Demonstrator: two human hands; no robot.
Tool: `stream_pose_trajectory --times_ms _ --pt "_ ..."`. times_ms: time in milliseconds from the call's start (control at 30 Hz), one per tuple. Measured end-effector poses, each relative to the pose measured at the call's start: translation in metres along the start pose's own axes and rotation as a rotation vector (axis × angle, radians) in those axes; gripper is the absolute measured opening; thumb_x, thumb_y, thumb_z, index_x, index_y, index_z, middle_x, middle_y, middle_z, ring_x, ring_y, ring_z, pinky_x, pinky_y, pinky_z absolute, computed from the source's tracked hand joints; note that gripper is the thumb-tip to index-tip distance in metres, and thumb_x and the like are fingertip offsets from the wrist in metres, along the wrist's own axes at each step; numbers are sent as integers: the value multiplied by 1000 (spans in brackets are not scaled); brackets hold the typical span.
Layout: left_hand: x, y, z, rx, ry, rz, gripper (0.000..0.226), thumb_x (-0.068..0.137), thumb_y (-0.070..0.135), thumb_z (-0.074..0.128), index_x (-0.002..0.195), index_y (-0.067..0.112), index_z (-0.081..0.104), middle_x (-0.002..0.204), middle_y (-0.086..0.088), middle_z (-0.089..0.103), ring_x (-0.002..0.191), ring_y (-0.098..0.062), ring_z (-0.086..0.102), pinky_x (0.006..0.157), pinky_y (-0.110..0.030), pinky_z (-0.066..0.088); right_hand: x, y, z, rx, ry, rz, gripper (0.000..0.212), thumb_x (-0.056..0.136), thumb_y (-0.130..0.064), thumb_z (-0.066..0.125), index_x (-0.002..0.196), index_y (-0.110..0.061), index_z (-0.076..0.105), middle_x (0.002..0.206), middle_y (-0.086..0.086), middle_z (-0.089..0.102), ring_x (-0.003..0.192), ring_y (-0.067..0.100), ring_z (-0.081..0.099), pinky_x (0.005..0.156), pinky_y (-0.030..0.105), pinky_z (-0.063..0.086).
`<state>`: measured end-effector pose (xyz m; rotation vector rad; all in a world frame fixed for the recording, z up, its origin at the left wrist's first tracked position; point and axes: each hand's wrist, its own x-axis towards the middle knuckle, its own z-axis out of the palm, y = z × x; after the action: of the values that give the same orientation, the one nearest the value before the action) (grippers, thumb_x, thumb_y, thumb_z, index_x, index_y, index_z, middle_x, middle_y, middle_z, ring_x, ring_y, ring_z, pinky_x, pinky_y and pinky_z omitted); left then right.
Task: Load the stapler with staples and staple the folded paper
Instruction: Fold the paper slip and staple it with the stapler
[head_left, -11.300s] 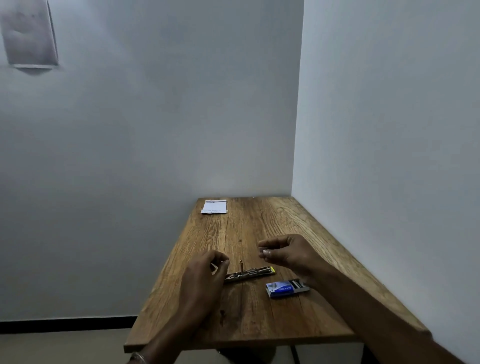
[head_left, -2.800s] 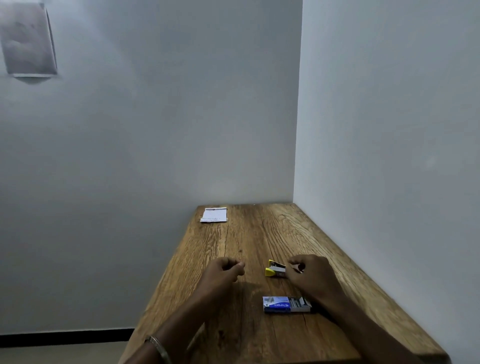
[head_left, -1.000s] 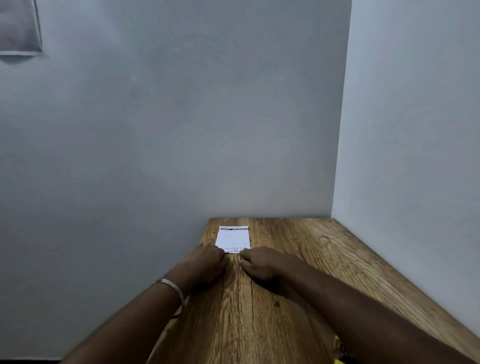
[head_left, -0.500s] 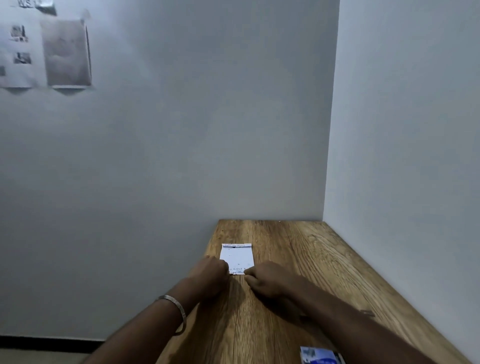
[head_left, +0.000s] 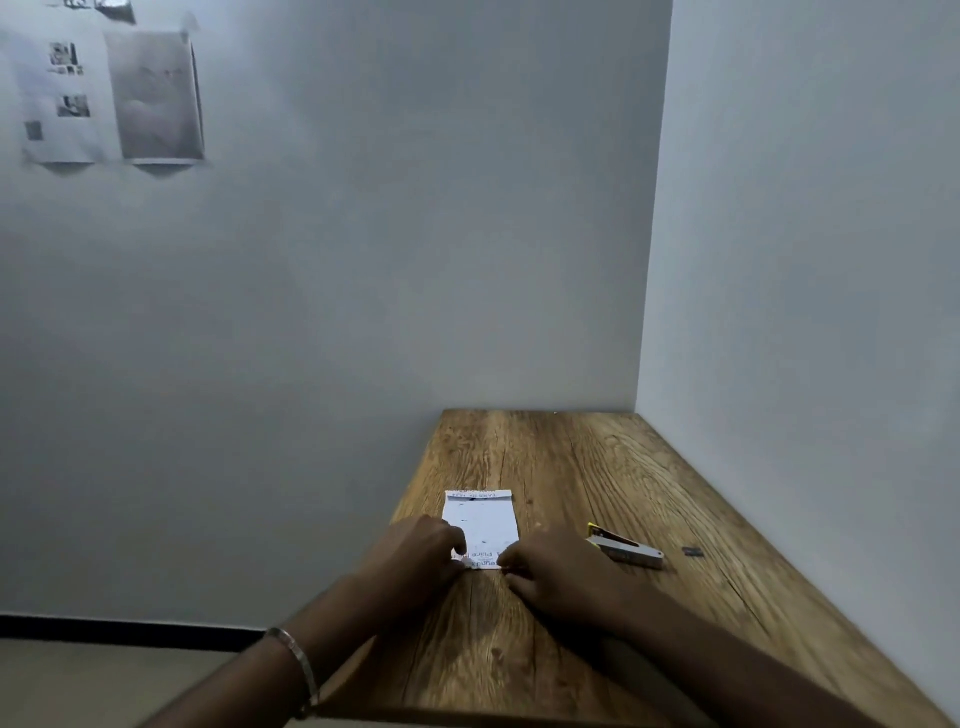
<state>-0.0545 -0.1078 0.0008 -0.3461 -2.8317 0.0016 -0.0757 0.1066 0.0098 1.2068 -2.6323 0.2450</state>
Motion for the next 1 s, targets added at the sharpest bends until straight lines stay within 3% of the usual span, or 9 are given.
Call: stream_pose_trajectory --times_ms 100,200,267,367,533,700,833,1000 --pt "-9 1 0 -51 -17 60 31 96 33 56 124 24 66 123 1 65 102 -14 65 77 -25 49 -5 -2 -2 26 32 -11 30 94 -28 63 121 -16 70 116 4 74 107 21 67 85 30 47" --pt "-13 -3 -3 -79 -31 104 28 97 30 55 121 26 68 124 3 62 103 -12 62 84 -30 54 0 0 -3 85 56 24 38 93 -27 65 130 -17 65 128 2 69 116 19 62 97 30 45" --pt "-14 -5 -5 -91 -26 104 28 96 30 56 122 27 68 125 5 61 106 -11 61 86 -30 53 4 1 -3 86 47 44 33 93 -29 66 123 -16 68 124 3 69 112 19 61 93 33 45" --pt "-13 -5 -5 -121 -4 94 28 96 31 57 121 26 69 124 4 63 107 -11 61 88 -28 51 9 2 0 54 9 24 17 92 -27 69 95 -11 72 100 11 73 90 23 61 74 31 39" --pt "-13 -5 -6 -172 -4 63 29 96 38 57 120 25 69 123 5 63 106 -10 60 87 -26 51 14 6 1 18 24 8 20 92 -17 66 108 -16 77 110 4 76 100 19 68 84 32 53" --pt "-17 -5 -5 -167 -20 59 32 96 38 56 123 25 67 127 4 60 106 -10 59 87 -28 51 15 9 -1 23 11 -17 25 96 -20 62 118 -18 72 115 5 73 101 21 66 83 33 51" --pt "-19 -6 -4 -181 -1 67 29 98 33 55 123 26 68 127 5 60 106 -8 59 86 -24 51 13 11 -1 40 22 -40 25 96 -22 62 118 -17 73 115 3 74 102 18 66 81 26 45" --pt "-22 -8 -7 -196 28 46 26 98 29 55 119 24 69 122 6 65 104 -8 62 87 -24 52 7 12 -3 61 14 -42 23 95 -21 65 115 -16 75 115 2 74 104 17 66 90 31 49"
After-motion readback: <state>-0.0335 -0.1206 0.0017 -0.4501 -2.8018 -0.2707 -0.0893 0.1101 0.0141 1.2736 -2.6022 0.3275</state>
